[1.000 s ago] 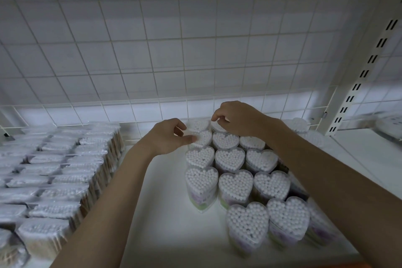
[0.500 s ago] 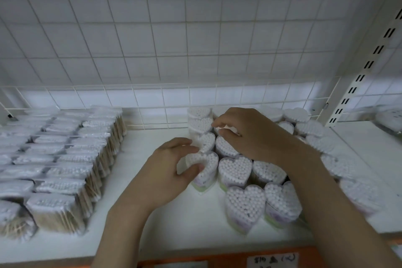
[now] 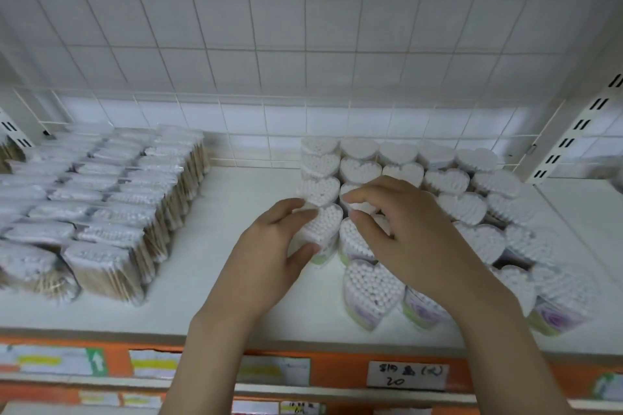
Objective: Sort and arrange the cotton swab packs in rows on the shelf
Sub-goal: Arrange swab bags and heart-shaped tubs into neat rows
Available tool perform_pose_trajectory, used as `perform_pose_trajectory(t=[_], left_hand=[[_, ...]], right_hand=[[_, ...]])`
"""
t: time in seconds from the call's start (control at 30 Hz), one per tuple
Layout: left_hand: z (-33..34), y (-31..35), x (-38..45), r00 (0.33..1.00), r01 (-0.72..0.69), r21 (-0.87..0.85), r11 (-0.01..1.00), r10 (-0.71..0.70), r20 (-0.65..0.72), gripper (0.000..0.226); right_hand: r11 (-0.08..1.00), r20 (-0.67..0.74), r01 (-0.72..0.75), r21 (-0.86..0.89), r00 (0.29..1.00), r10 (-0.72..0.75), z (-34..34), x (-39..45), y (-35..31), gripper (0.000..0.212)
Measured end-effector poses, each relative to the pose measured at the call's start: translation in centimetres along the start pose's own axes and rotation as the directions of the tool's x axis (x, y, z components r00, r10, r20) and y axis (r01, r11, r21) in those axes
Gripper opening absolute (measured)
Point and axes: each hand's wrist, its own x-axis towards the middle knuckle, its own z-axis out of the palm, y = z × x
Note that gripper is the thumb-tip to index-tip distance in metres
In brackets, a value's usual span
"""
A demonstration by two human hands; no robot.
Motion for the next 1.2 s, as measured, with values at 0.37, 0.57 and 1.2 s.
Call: perform_pose_trajectory(t=[0.37, 0.57, 1.2], left_hand=[[-5.3, -2.5, -3.1, 0.997, -0.013, 0.013, 1.000, 0.014, -0.074, 0.042], [-13.0, -8.4, -6.3, 0.990, -0.059, 0.037, 0.998, 0.063, -0.127, 0.028], [-20.7, -21.0, -12.1, 0.977, -0.043, 0.071, 0.996, 0.057, -0.206, 0.020]], right_hand=[[0.998, -0.040, 0.041, -0.037, 0.998, -0.043, 2.9, 1.1, -5.6, 0.027], [1.000, -0.081, 0.017, -0.007, 0.997, -0.017, 8.3, 2.5, -12.5, 0.025], [0.992, -0.067, -0.025, -0.122, 0.998, 0.017, 16.8, 4.8, -22.5, 0.027]])
